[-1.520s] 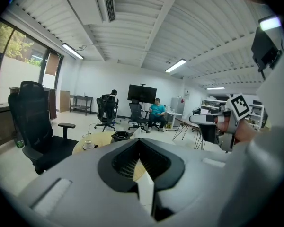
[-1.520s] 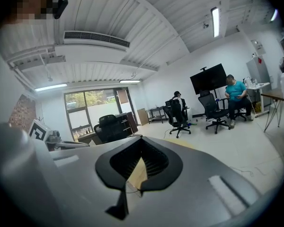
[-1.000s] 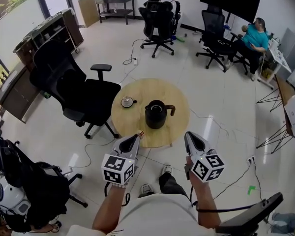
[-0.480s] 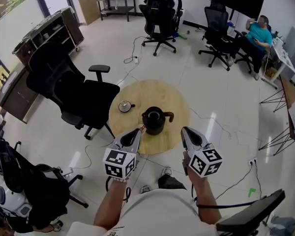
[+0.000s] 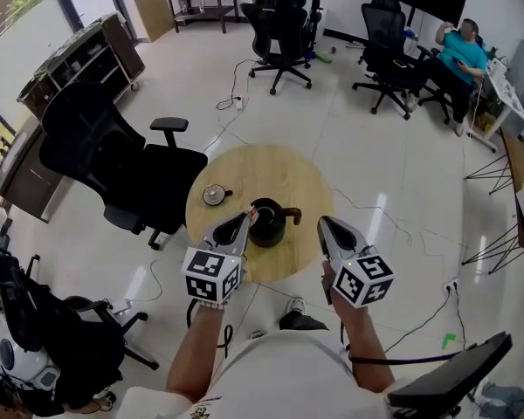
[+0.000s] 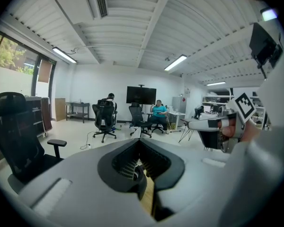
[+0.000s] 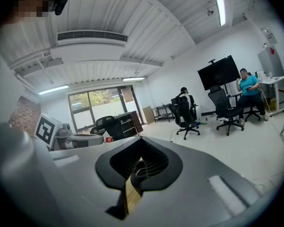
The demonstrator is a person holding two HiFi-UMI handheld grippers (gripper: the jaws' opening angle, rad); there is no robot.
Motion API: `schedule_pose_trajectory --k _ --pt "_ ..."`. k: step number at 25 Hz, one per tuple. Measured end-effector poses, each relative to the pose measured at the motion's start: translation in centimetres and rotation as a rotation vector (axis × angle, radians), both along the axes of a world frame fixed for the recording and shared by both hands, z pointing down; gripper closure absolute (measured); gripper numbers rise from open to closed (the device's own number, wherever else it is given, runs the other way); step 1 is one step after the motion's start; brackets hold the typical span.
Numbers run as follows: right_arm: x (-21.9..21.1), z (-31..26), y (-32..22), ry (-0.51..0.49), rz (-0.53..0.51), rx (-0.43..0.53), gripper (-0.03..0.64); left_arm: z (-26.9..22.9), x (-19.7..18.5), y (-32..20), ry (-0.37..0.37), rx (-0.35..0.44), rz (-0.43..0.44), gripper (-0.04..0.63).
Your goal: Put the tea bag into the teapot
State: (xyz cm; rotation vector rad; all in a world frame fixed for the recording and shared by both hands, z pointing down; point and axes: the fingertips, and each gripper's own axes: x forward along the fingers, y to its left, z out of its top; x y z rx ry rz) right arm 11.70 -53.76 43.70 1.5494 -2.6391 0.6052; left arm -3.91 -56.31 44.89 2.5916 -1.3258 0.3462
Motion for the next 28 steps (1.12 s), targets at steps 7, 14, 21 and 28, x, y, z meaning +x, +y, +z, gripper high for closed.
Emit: schedule_pose_trajectory --k 7,14,21,28 --pt "0.8 0.4 -1.8 -0.002 -0.015 -0.015 0.627 1.2 1.4 -2.2 -0.022 -0.025 0.0 0.583" --pt "1.7 1.9 -3.3 0.001 -0.031 -0.049 0.627 5.4 2.2 -4.2 -0.049 -0.104 -0.011 0.581" --pt "3.4 4.0 -4.8 0.003 -0.031 -0.097 0.627 10.2 2.8 -5.9 -0.073 -0.202 -0.031 0.581" --pt "4.7 5.8 -6.2 0.005 -0.027 -0.138 0.627 13.4 2.8 -6.7 -0.098 -0.268 -0.043 0.581"
